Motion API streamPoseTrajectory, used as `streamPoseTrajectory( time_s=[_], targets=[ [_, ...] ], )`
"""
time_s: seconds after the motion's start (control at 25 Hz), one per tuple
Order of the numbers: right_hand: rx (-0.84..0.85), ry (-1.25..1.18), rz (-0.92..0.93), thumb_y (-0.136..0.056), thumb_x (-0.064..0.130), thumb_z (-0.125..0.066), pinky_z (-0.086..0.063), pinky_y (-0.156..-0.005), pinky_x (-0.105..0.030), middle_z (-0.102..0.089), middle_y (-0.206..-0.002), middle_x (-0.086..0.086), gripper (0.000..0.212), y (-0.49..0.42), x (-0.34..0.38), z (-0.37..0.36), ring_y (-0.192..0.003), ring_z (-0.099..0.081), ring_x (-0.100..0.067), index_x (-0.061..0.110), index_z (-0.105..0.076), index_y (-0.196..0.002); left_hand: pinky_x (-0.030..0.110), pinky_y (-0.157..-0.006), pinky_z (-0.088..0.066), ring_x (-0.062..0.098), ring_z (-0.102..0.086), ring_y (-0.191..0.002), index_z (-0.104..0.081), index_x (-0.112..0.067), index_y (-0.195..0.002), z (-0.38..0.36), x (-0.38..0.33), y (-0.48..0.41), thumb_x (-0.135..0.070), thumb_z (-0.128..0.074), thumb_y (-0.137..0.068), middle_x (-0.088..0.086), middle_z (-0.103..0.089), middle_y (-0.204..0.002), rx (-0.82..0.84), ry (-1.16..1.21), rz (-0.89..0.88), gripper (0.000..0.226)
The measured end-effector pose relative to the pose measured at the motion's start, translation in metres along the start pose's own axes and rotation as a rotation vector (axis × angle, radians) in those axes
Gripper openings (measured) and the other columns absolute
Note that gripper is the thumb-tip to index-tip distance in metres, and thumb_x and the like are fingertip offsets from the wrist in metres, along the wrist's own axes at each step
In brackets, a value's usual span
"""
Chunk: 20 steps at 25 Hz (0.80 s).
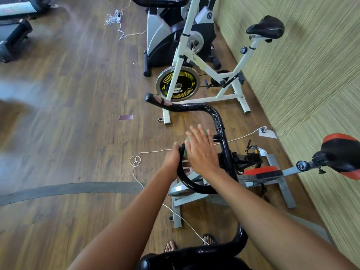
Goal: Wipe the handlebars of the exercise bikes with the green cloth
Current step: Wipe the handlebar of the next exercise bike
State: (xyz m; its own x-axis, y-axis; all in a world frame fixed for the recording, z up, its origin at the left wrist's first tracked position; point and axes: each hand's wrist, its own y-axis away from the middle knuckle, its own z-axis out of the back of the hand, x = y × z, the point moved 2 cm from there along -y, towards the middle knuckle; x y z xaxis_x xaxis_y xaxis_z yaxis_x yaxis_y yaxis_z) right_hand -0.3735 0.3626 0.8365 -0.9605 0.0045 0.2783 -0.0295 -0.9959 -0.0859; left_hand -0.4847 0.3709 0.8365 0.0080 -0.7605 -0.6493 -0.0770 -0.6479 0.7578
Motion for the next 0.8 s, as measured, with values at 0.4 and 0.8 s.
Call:
streamPoseTrajectory(
  time_s=[0.4,0.8],
  targets=[
    [-0.043,-0.027,0.077,-0.106,0.033,-0.030,-0.004,-0.125,-0.041,-0.035,-0.157,-0.005,0.047,0.003,-0.030,0.000,-0.152,-0.016,-0.022,0.013,-0.039,-0.147,0.040,-0.074,-0.058,0.027,-0.071,-0.058,-0.070,-0.003,-0.078,-0.016,0.008,-0.012,-0.049,-0.028,-0.100,0.008,-0.071,-0.060,-0.356,-0.136,-0.157,0.066],
    [-0.216,-0.026,-0.155,-0.102,0.027,-0.028,-0.018,-0.123,-0.045,-0.051,-0.144,-0.013,0.045,0.009,-0.012,-0.005,-0.145,-0.033,-0.031,0.008,-0.053,-0.135,0.044,-0.076,-0.059,0.024,-0.069,-0.055,-0.069,-0.004,-0.076,-0.016,0.006,-0.011,-0.049,-0.028,-0.101,0.009,-0.071,-0.062,-0.384,-0.153,-0.209,0.065]
  ],
)
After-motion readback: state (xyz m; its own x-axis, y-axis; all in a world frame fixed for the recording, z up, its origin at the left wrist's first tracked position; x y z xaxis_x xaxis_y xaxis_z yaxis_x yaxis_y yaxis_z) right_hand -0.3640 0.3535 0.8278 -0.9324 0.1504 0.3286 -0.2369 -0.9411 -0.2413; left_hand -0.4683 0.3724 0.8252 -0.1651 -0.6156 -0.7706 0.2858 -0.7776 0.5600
